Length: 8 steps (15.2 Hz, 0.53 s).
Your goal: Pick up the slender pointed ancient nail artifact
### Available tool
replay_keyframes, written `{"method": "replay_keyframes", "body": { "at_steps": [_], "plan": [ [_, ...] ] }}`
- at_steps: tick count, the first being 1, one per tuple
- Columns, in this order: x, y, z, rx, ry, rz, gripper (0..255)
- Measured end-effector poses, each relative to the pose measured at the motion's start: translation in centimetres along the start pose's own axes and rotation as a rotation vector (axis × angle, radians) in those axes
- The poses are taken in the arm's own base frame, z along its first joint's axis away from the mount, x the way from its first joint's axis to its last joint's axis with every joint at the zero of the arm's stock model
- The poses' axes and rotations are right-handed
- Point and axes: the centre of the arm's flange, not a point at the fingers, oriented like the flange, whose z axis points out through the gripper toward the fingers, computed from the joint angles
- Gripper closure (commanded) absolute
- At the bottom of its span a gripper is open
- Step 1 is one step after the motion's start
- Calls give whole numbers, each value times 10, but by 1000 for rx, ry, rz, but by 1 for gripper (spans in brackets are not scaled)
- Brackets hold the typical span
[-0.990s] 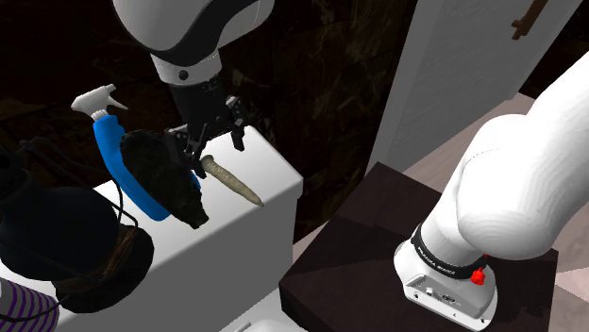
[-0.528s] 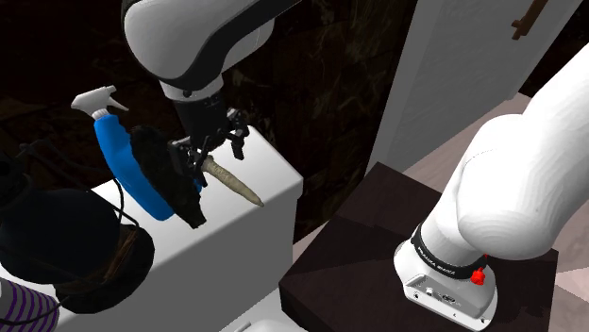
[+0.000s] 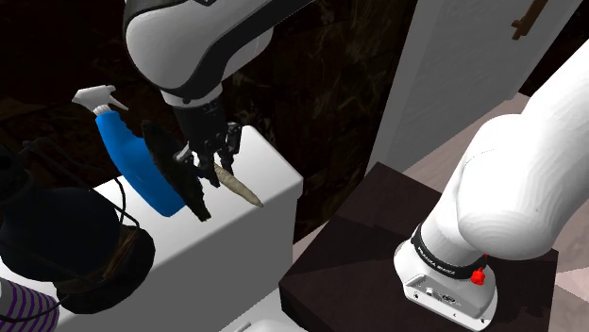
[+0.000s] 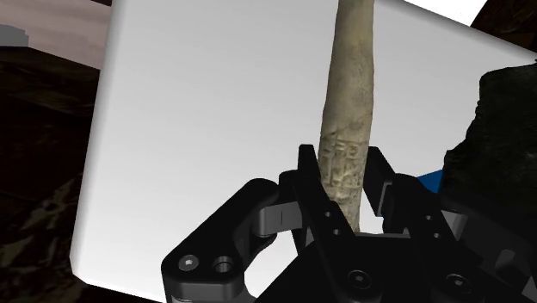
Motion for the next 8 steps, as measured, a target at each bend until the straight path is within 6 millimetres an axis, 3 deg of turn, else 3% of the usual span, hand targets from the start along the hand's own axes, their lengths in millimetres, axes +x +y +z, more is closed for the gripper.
{"method": "replay_keyframes", "body": {
  "at_steps": [8],
  "plan": [
    [-3,-1,-11,-3,-13,-1,255]
  ]
}}
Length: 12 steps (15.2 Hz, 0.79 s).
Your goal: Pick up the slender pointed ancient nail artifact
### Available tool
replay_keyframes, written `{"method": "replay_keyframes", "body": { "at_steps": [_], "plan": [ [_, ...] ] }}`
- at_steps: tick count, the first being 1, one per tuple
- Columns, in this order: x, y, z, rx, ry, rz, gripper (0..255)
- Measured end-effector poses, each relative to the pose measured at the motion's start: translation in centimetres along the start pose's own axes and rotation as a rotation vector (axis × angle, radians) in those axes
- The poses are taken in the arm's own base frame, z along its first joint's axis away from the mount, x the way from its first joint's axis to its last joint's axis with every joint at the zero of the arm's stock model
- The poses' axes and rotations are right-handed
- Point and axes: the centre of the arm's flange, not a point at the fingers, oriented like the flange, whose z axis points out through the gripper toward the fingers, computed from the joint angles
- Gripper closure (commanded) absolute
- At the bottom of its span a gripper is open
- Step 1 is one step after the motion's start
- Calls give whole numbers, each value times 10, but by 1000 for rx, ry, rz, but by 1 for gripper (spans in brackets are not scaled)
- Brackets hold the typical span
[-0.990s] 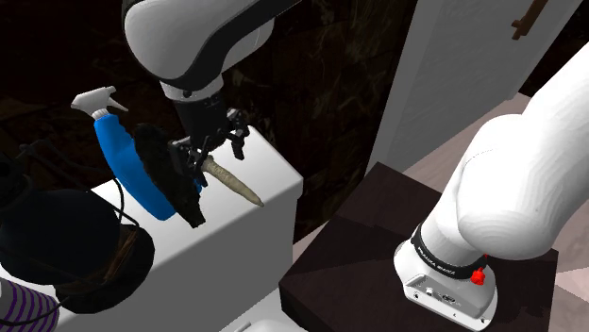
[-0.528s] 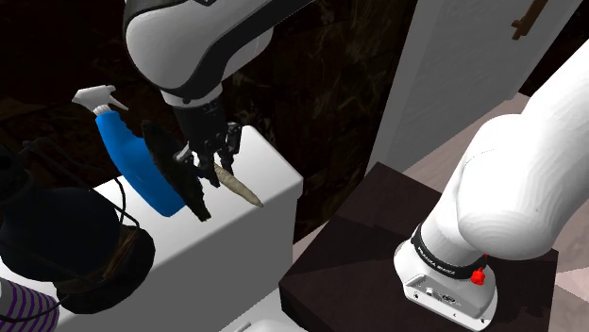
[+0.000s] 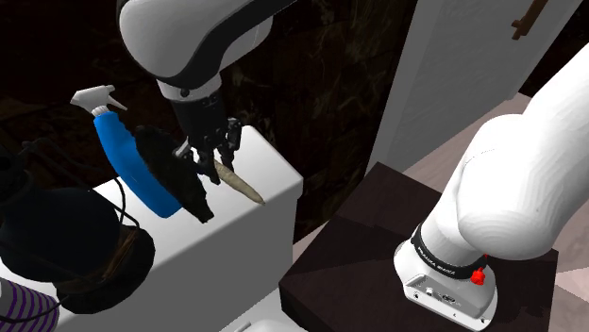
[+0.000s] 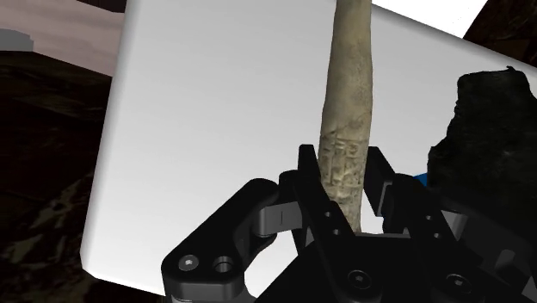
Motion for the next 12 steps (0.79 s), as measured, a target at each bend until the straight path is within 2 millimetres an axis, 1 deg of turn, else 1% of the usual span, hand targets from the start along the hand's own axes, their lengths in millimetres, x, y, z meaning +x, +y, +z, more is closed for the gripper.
{"method": "replay_keyframes", "body": {
  "at_steps": [11,12],
  "plan": [
    [-8,-5,-56,0,-1,0,255],
    [-8,-5,-59,0,-1,0,255]
  ]
}}
